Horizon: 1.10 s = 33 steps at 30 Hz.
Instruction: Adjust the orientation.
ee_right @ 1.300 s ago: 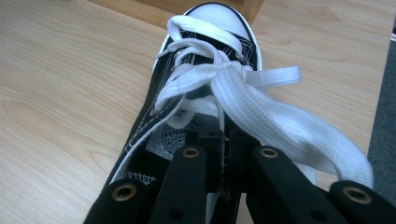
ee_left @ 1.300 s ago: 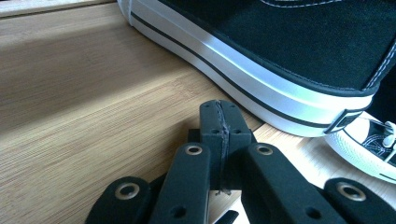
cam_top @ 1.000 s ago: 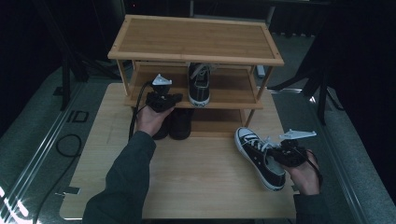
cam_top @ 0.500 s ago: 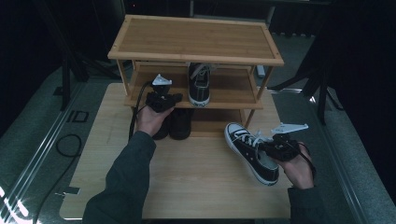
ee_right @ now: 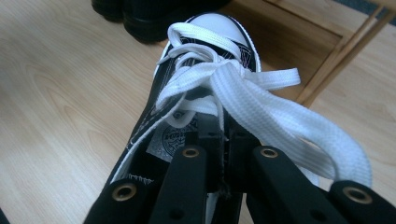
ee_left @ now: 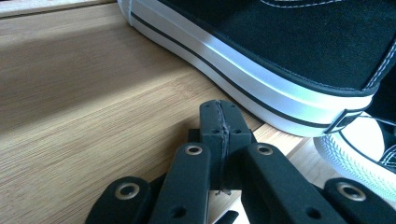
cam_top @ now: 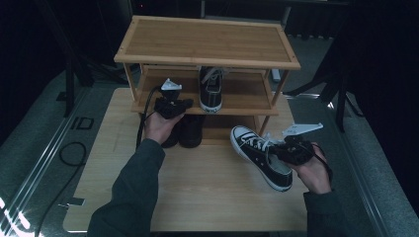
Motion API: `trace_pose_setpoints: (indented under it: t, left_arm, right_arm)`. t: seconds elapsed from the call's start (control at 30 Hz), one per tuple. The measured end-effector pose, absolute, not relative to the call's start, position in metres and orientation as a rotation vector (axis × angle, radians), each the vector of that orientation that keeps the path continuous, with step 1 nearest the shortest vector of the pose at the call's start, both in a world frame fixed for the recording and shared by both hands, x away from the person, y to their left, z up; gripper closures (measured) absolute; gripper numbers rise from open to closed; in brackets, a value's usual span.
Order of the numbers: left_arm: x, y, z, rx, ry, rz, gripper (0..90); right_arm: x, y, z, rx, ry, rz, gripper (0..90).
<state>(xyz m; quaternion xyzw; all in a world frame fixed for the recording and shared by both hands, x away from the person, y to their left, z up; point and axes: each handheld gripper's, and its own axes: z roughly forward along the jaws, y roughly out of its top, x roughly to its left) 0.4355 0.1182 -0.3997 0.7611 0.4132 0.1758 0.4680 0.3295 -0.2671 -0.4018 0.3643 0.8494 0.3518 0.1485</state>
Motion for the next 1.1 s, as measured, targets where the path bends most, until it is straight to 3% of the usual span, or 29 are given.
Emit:
trace_pose_setpoints:
  t: [1.1]
  left_arm:
    - [0.436, 0.119, -0.400, 1.866, 1.013, 0.429, 89.8]
  right_arm:
    - [0.333, -0.251, -0.354, 0.893, 2.473, 1.147, 87.8]
